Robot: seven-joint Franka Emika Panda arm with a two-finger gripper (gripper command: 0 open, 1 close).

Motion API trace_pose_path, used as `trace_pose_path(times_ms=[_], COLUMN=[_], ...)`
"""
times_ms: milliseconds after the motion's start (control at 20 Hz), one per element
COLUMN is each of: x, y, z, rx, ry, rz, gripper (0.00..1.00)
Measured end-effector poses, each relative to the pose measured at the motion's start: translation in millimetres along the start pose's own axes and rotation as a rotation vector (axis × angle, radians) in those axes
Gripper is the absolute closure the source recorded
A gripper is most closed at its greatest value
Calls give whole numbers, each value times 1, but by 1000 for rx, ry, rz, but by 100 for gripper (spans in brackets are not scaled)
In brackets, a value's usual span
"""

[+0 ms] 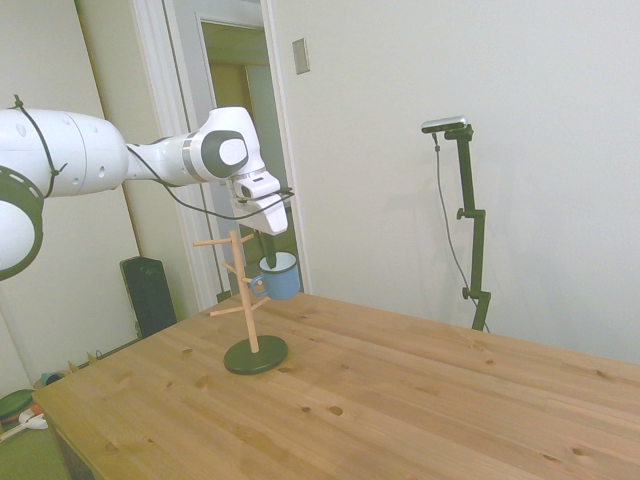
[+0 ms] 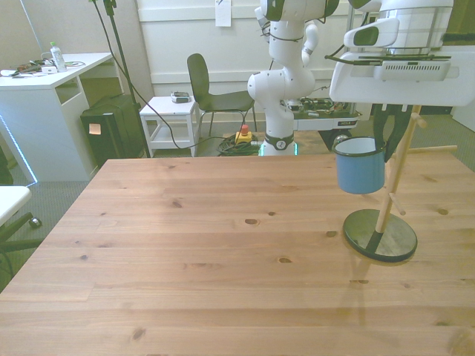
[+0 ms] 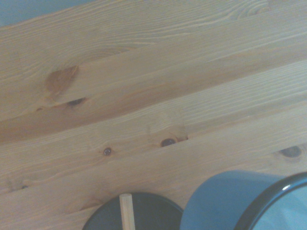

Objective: Hang the mug

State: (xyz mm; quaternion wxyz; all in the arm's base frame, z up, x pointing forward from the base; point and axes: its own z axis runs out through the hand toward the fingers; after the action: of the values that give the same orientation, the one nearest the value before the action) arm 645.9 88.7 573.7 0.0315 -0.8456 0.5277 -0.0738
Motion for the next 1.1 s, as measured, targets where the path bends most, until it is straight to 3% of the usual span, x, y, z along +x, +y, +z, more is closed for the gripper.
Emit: trace_pose_path(times_ms=[450,500,1100], x=[-7,-7,-1], y=[-13,-13,-11], z=[9,10,2], rx=[1,0,21], ry=[2,3,21], rz=[-2,-1,-17], gripper=[100,0,0])
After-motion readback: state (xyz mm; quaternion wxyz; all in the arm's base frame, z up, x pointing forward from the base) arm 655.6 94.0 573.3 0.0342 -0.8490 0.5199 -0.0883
